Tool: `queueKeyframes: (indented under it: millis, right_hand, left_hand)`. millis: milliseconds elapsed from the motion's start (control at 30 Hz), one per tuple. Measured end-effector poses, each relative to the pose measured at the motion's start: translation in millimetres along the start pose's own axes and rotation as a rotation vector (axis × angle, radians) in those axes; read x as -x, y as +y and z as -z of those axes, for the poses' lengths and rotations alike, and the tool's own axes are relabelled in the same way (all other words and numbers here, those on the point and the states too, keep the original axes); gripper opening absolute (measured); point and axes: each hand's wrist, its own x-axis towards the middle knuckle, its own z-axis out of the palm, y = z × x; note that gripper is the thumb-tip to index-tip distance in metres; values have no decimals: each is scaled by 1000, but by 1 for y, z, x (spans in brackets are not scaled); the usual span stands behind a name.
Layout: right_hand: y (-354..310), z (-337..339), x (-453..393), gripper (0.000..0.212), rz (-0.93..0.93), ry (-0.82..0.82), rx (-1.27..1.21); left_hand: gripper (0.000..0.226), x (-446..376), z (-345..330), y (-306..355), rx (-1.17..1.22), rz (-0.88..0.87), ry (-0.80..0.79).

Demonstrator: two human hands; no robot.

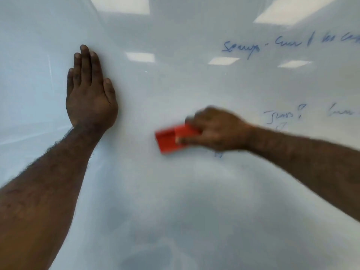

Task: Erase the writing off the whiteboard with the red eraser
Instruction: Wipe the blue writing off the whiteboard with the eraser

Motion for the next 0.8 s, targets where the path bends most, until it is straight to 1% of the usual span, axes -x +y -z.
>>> queueKeyframes:
  millis: [33, 67, 100, 167, 200, 233, 267, 300, 367, 433, 500, 567, 667, 733, 800]
  right_hand:
    - [30, 12, -9, 29, -146, 26, 11]
    - [60, 25, -16, 41, -286, 60, 76]
    - [87, 34, -20, 45, -408, 127, 147]
    - [131, 50, -21, 53, -771, 265, 241]
    - [144, 53, -20, 57, -984, 339, 232]
    - [151, 51, -20, 60, -1125, 393, 197]
    - [149, 46, -23, 61, -1183, 409, 191]
    - [140, 42, -27, 62, -1154, 401, 203]
    - [106, 32, -25, 60, -975, 352, 173]
    - [59, 12, -7, 55, -769, 357, 142]
    - [2, -13, 19, 48, -631, 336, 86]
    - [-60, -37, 50, 41, -484, 244, -22]
    - [-130, -57, 101, 40, -132, 37, -100]
    - [-138, -58, 119, 45, 91, -63, -114]
    - [-114, -52, 116, 44, 209, -67, -119]
  left_hand:
    - [57, 0, 0, 0, 0, -3, 2]
    - [57, 0, -1, 0, -2, -3, 1]
    - [57, 1, -1, -1, -2, -6, 1]
    - [57, 0, -1, -1, -6, -11, 1]
    - [57, 0, -1, -1, -5, -13, 0]
    - [57, 0, -1, -1, -1, -11, -2]
    - [57, 1, -2, -1, 1, -8, -1]
    - [56, 1, -2, -2, 1, -7, 5]
    - [57, 0, -3, -3, -4, -5, 15]
    - [57, 0, -3, -3, -5, -11, 20]
    - [57, 0, -4, -3, -17, -12, 24]
    - [57, 1, -5, -4, -19, -2, 21]
    - [57, 2, -5, -3, -16, 3, 7]
    - [57, 5, -4, -1, -12, 10, 1]
    - [56, 8, -3, 1, -4, 20, 3]
